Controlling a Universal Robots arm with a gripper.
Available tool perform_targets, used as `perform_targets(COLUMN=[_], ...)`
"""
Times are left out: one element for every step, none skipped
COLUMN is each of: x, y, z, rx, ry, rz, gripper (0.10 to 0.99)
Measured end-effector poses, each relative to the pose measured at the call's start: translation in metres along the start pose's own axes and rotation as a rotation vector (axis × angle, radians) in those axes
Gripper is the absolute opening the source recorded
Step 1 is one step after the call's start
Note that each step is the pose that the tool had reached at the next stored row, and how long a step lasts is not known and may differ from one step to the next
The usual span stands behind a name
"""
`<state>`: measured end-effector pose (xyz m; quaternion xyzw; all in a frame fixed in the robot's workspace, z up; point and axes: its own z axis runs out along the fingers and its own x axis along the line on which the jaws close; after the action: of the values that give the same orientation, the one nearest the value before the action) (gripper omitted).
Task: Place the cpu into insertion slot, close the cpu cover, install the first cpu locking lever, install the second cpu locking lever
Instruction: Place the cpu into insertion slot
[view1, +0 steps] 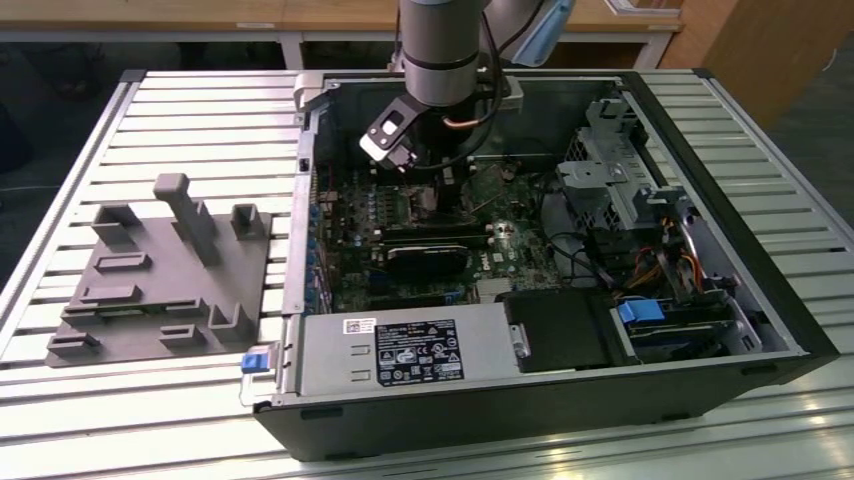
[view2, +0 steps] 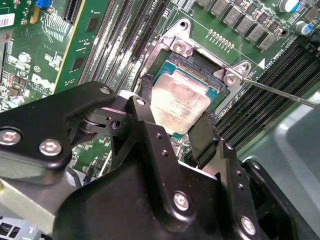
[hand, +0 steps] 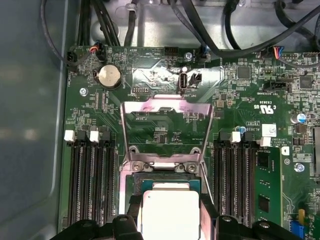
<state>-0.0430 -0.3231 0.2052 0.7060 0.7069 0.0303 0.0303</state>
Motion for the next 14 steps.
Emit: perform_targets(x=[0.0002,0.0004,0.0006,0.0008,0.0010,0.0014,0.0017,0.0020,0.0023,0.0025,0.0028,0.0030,0.0033,0.0035], y=[-0.0001,-0.0001,-0.0002,-0.0002,-0.0003,-0.0004,-0.0004,-0.0005,-0.0006,-0.0006,-0.0007,-0.0007,-0.0007,-0.0007], z=[0.0002,0.0005,0.0012,0.0018,0.0024,0.0031,0.0040,0.0047,0.0055,0.0062,0.0068,0.0073,0.0079,0.0083], rx=[0.000,0.000,0.000,0.001,0.001,0.002,0.003,0.004,0.005,0.006,0.006,0.007,0.008,0.008], ry=[0.0001,0.0001,0.0001,0.0000,-0.0001,-0.0002,-0.0001,-0.0001,-0.0002,-0.0001,-0.0002,-0.0002,-0.0001,-0.0002], rz=[0.000,0.000,0.000,0.002,0.003,0.003,0.003,0.003,0.003,0.003,0.003,0.003,0.003,0.003], gripper=[0.541,0.541,0.541,0.541,0.541,0.541,0.541,0.541,0.541,0.541,0.541,0.541,0.541,0.541])
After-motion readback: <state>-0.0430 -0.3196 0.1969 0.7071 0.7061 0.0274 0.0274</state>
